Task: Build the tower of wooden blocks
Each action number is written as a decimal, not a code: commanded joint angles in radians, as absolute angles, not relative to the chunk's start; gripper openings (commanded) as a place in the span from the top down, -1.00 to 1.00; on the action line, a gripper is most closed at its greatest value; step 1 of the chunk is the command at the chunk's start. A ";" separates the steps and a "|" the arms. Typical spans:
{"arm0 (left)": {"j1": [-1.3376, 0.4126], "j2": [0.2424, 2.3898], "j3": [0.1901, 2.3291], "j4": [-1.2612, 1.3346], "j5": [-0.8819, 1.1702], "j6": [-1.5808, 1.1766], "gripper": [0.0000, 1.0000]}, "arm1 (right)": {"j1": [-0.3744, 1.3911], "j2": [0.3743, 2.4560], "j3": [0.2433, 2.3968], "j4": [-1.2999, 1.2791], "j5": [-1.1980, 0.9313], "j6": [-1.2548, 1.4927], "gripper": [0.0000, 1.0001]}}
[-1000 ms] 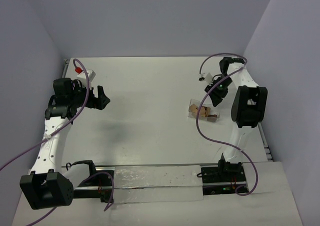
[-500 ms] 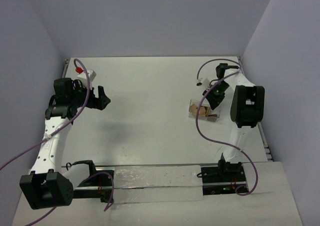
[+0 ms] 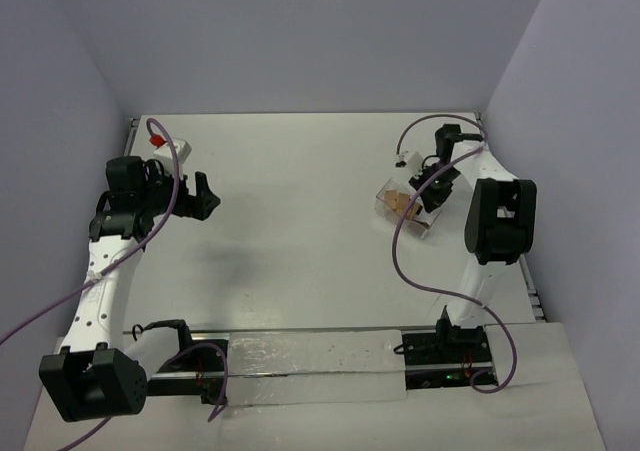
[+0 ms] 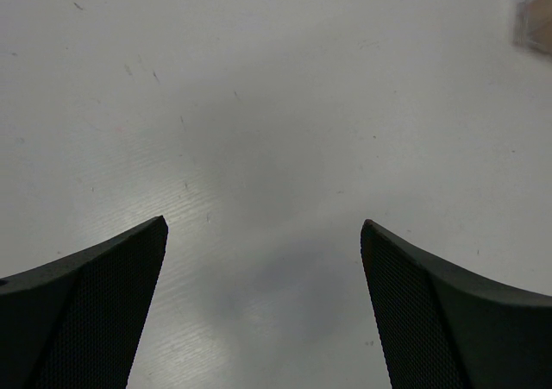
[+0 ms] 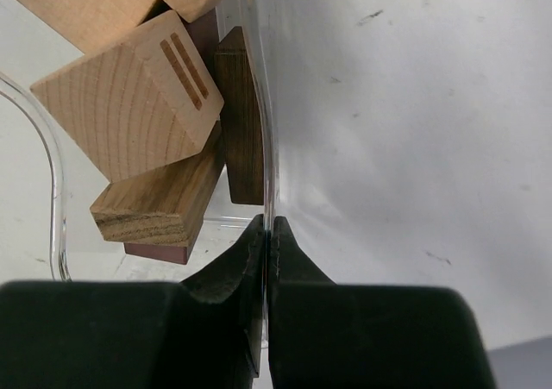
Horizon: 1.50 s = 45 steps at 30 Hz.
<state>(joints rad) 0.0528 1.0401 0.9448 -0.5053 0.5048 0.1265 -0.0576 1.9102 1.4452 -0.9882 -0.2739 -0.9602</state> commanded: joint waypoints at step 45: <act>0.129 1.009 1.121 -0.582 0.413 -0.137 -0.99 | 0.940 1.916 0.923 1.029 1.201 -1.099 1.00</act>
